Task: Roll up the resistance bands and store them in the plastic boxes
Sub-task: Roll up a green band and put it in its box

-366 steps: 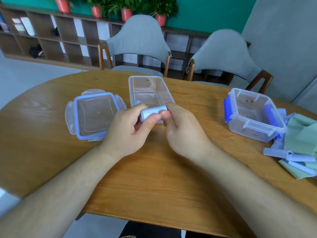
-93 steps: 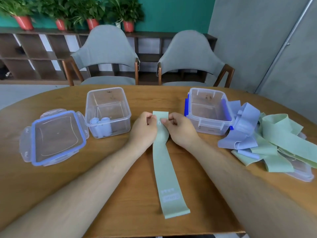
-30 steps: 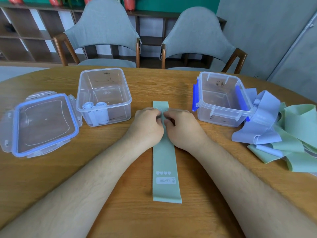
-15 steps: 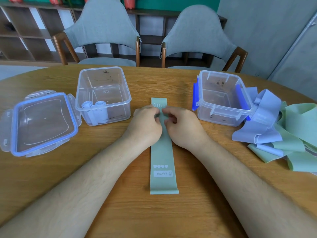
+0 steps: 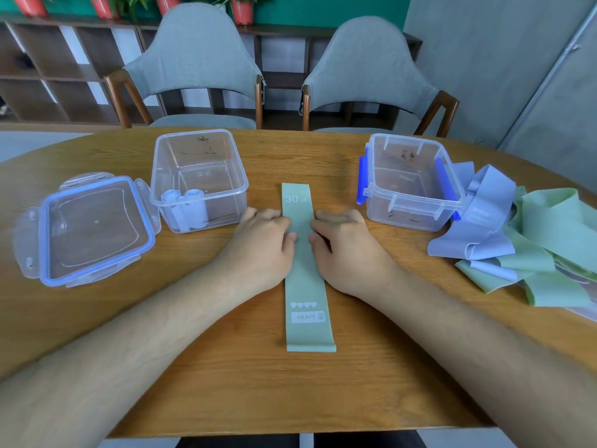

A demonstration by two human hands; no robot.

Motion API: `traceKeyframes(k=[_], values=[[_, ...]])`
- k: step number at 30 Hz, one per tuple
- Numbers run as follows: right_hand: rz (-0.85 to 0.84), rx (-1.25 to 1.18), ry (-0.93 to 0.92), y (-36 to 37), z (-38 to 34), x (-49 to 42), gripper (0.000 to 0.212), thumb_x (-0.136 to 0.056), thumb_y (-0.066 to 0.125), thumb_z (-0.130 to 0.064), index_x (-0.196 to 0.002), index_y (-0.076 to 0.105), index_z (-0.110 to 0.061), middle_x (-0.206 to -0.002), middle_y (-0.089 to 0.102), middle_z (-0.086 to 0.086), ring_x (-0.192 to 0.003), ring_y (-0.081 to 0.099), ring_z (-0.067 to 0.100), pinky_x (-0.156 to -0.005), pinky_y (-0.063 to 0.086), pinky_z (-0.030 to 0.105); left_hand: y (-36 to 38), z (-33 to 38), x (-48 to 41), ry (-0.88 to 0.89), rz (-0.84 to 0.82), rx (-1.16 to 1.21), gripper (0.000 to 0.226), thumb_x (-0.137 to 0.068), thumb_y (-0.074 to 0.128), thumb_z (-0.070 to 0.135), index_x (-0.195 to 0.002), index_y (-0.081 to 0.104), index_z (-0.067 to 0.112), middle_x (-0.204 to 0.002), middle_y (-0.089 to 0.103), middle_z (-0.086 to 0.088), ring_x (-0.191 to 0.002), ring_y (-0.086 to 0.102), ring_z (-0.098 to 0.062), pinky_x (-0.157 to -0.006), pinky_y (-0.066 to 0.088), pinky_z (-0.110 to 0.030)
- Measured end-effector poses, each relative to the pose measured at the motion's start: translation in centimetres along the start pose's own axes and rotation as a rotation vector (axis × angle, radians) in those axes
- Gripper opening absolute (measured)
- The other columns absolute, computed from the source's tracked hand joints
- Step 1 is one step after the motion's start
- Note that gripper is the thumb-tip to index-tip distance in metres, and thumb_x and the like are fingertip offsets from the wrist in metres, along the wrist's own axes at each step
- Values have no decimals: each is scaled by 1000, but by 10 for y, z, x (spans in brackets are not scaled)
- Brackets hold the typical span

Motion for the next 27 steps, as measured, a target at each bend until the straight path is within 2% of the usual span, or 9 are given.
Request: traceKeyframes(k=[4, 7, 10, 12, 14, 18, 22, 25, 27], values=[[-2, -12, 32, 3, -6, -1, 21, -89, 40, -14, -69, 45, -16, -70, 49, -1, -67, 50, 19, -87, 38, 38, -2, 5, 4, -17, -22, 154, 33, -105, 43, 24, -125, 64, 9, -137, 55, -5, -130, 36, -26, -103, 24, -24], [-29, -52, 39, 4, -1, -1, 20, -90, 46, -7, -72, 53, -9, -73, 54, 4, -78, 54, 20, -86, 37, 32, -2, 7, 5, -29, 17, 218, 35, -105, 45, 22, -135, 60, 14, -149, 47, -4, -139, 31, -24, -104, 20, -17], [8, -101, 71, -3, 4, 3, 21, -87, 49, 1, -67, 48, -6, -68, 51, 3, -73, 49, 20, -72, 31, 21, -3, 3, 8, -69, 61, 170, 35, -103, 48, 21, -135, 60, 12, -146, 51, -4, -137, 37, -26, -107, 25, -21], [24, -95, 93, -6, 4, 6, 20, -85, 48, 1, -66, 45, -3, -63, 48, 4, -64, 44, 24, -62, 27, 27, -2, 5, 11, -47, 67, 159, 30, -101, 51, 18, -126, 65, 8, -133, 60, -5, -126, 48, -29, -104, 32, -27], [9, -109, 84, -6, 1, 6, 19, -87, 51, -2, -68, 46, -2, -62, 47, 5, -64, 43, 25, -60, 29, 32, 1, 9, 12, -27, 39, 211, 28, -100, 53, 18, -123, 66, 9, -131, 61, -4, -123, 50, -27, -103, 38, -29], [-27, -184, 88, -4, 0, 3, 10, -89, 56, -6, -87, 64, 0, -76, 61, 11, -74, 53, 25, -70, 44, 36, 3, 6, 10, -66, 28, 309, 33, -99, 55, 17, -131, 63, 14, -145, 51, -1, -131, 47, -26, -112, 38, -36], [26, -206, 217, -5, 5, 7, 19, -89, 57, -6, -102, 64, 6, -89, 67, 21, -83, 60, 33, -79, 47, 44, 3, 0, 10, -104, 45, 270, 36, -99, 56, 22, -135, 60, 17, -143, 52, -1, -130, 49, -22, -111, 41, -37], [-8, -228, 228, -6, 2, 8, 27, -92, 61, -10, -118, 68, -6, -99, 71, 10, -92, 65, 22, -85, 48, 28, 2, 2, 9, -82, 13, 322, 37, -99, 57, 21, -135, 59, 18, -140, 55, 2, -126, 53, -17, -109, 43, -35], [-41, -266, 241, -6, 0, 7, 37, -93, 63, -13, -130, 63, -13, -112, 70, 3, -102, 64, 14, -91, 48, 22, -1, 2, 7, -83, 5, 354, 37, -99, 58, 21, -135, 59, 18, -142, 53, 4, -120, 56, -14, -105, 44, -29]])
Point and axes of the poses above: each hand's wrist, its own x-axis away from the middle knuckle, its own y-axis out of the palm, z = x × y, the point moved 4 cm from there along -x, towards the middle knuckle
